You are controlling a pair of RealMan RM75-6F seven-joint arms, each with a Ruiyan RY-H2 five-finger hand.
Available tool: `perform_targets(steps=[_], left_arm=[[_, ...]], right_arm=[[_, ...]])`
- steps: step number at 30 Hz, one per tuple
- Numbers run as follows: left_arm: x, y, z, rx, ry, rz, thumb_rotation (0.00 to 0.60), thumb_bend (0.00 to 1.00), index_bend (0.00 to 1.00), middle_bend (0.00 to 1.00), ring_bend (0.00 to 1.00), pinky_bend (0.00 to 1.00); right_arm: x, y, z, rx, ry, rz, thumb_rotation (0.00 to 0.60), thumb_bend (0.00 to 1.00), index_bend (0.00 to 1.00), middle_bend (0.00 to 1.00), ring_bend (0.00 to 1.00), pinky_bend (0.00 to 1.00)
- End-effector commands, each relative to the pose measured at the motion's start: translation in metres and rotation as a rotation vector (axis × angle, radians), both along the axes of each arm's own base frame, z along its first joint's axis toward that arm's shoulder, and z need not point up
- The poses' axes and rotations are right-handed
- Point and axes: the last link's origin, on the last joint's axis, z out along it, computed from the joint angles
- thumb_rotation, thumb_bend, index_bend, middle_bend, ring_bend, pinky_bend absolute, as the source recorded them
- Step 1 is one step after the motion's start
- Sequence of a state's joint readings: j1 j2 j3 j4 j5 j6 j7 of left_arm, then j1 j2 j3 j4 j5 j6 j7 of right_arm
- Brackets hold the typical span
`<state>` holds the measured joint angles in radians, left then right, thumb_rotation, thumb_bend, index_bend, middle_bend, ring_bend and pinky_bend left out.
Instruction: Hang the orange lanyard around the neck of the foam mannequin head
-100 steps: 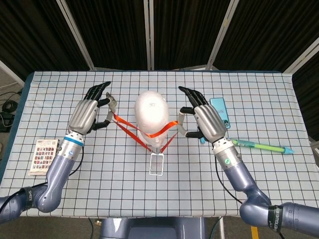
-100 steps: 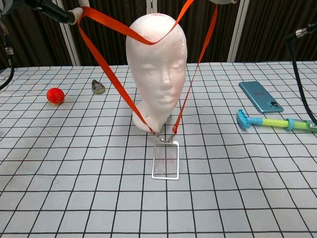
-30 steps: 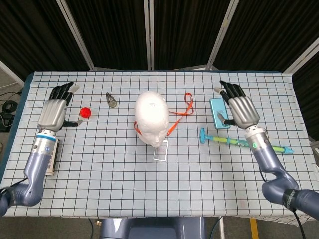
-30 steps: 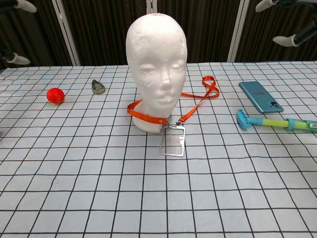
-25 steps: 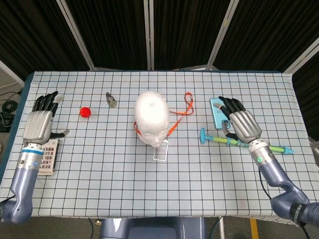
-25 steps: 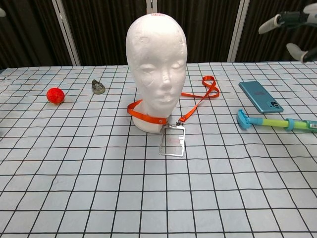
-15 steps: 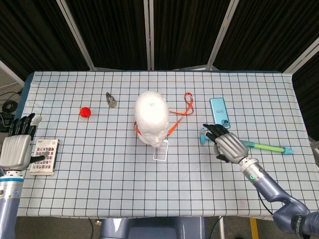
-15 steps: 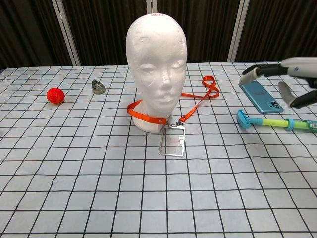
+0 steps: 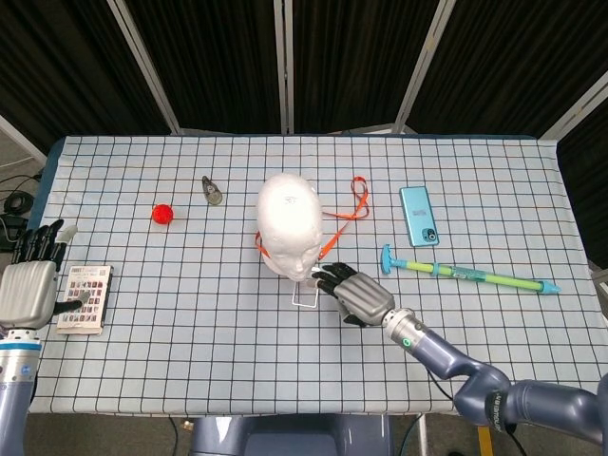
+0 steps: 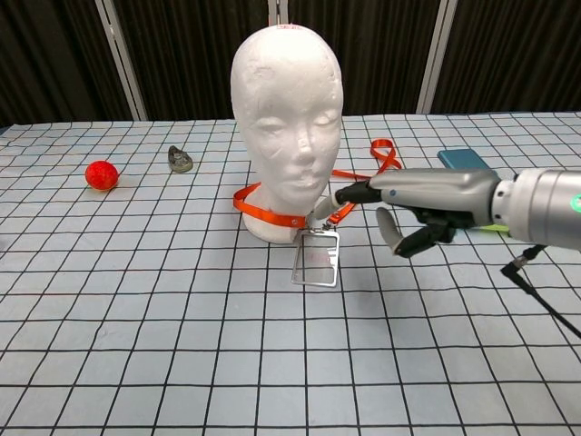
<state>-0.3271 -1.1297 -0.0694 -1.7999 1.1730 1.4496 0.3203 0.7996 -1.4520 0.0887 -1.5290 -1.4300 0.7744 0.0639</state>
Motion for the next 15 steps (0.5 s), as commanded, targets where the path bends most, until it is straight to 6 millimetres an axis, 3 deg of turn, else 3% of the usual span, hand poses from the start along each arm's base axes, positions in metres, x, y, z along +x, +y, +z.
perform_targets(steps=[1, 15], left_arm=[[-0.001, 0.001, 0.001, 0.000, -0.009, 0.003, 0.600, 0.00, 0.00, 0.00, 0.00, 0.00], [-0.002, 0.002, 0.000, -0.015, -0.024, -0.008, 0.600, 0.00, 0.00, 0.00, 0.00, 0.00]], right_arm=[[0.006, -0.005, -0.020, 0.008, 0.033, -0.004, 0.600, 1.00, 0.16, 0.09, 0.02, 0.06], [-0.005, 0.003, -0.047, 0.049, 0.093, -0.039, 0.600, 1.00, 0.16, 0.12, 0.06, 0.11]])
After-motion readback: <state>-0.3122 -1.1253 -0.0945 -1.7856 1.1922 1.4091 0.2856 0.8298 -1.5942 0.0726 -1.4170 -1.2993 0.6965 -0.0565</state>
